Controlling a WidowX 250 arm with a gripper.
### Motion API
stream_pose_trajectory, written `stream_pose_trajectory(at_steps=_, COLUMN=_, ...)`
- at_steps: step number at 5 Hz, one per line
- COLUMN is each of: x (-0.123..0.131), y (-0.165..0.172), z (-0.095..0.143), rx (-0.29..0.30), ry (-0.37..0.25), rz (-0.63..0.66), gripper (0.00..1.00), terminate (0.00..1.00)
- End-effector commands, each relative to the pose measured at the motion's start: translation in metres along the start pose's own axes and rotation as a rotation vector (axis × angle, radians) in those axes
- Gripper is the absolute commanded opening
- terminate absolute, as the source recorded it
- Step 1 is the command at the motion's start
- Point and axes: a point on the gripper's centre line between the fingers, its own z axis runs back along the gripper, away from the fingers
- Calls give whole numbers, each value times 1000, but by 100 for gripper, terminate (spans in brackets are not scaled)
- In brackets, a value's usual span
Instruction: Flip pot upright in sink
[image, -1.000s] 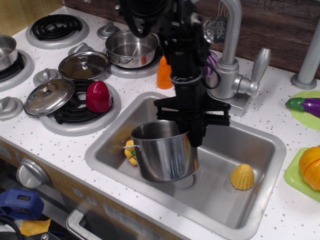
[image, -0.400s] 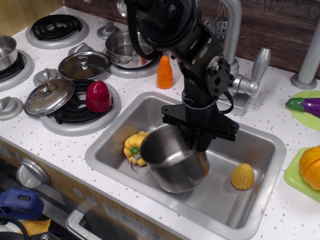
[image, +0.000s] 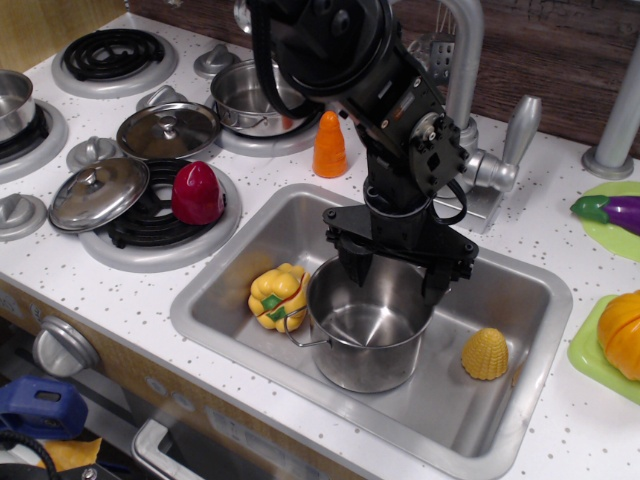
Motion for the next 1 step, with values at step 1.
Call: stream_pose_trajectory(at_steps=1, x=10, y=-3, z=12, rx=-18, ry=-48, rz=-2, gripper=100, terminate=100)
